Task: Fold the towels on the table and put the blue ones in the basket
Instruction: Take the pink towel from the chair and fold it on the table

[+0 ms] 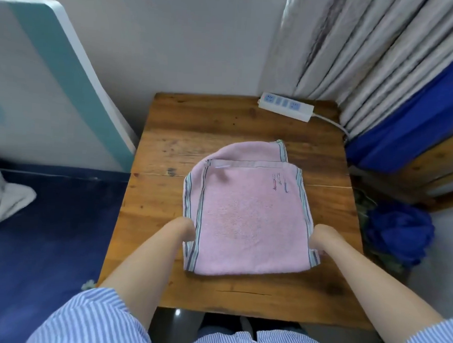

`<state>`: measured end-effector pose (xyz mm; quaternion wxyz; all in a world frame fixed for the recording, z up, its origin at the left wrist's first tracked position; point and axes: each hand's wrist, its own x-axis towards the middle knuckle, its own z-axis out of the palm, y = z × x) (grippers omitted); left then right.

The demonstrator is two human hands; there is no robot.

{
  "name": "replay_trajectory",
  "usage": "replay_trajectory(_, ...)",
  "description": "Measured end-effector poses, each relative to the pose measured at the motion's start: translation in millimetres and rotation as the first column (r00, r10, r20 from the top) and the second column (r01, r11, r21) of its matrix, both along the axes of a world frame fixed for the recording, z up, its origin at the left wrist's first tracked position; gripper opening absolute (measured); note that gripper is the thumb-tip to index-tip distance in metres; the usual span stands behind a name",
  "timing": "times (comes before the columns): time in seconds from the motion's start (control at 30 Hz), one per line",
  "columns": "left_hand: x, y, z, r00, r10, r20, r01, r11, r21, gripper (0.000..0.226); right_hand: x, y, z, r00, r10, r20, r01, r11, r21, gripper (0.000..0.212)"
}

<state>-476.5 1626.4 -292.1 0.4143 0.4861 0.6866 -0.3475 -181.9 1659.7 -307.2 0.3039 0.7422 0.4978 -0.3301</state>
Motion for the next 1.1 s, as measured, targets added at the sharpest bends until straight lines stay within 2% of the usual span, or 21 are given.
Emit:
replay_trajectory(0.03, -4, 4, -3, 1.000, 0.004, -0.009, -0.003, 0.997, 0.075, 0.022, 0, 1, -1, 1.000, -0.022, -0.004, 0.022, 0.999, 0.048, 0.019)
replay_trajectory(0.1, -13, 11, -11, 0.999, 0.043, -0.008, -0.041, 0.981, 0.190, 0.030, -4, 7, -2, 0.999, -0.040, -0.027, 0.043, 0.989, 0.139, 0.019)
replay_trajectory(0.2, -21, 20, -14, 0.996, 0.092, 0.020, -0.094, 0.967, 0.237, 0.034, -13, 17, -3, 0.997, -0.008, -0.076, 0.023, 0.978, 0.206, 0.019)
replay_trajectory(0.37, -32, 31, -17, 0.983, 0.160, 0.096, -0.181, 0.943, 0.281, 0.035, -35, 32, 0, 0.981, 0.140, -0.135, -0.100, 0.957, 0.271, 0.019)
replay_trajectory(0.47, -41, 42, -15, 0.960, 0.234, 0.154, -0.274, 0.901, 0.336, 0.024, -57, 49, 3, 0.965, 0.208, -0.159, -0.146, 0.933, 0.329, 0.018)
replay_trajectory(0.6, -53, 61, -21, 0.912, 0.365, 0.185, -0.409, 0.804, 0.430, 0.027, -93, 80, 4, 0.931, 0.310, -0.194, -0.201, 0.877, 0.437, 0.022)
replay_trajectory(0.67, -58, 73, -29, 0.872, 0.450, 0.191, -0.486, 0.758, 0.435, 0.032, -113, 102, 1, 0.907, 0.361, -0.219, -0.211, 0.837, 0.506, 0.024)
replay_trajectory(0.8, -61, 88, -46, 0.734, 0.631, 0.252, -0.674, 0.632, 0.383, 0.043, -146, 148, -8, 0.873, 0.425, -0.239, -0.226, 0.787, 0.574, 0.038)
replay_trajectory(0.97, -54, 111, -66, 0.653, 0.692, 0.307, -0.757, 0.581, 0.299, 0.048, -173, 195, -31, 0.807, 0.557, -0.196, -0.338, 0.709, 0.619, 0.025)
replay_trajectory(1.03, -53, 119, -71, 0.583, 0.752, 0.309, -0.810, 0.508, 0.292, 0.049, -180, 206, -41, 0.788, 0.600, -0.140, -0.427, 0.696, 0.577, 0.029)
replay_trajectory(1.1, -53, 127, -74, 0.504, 0.808, 0.305, -0.859, 0.434, 0.270, 0.048, -185, 215, -50, 0.793, 0.600, -0.107, -0.495, 0.737, 0.460, 0.034)
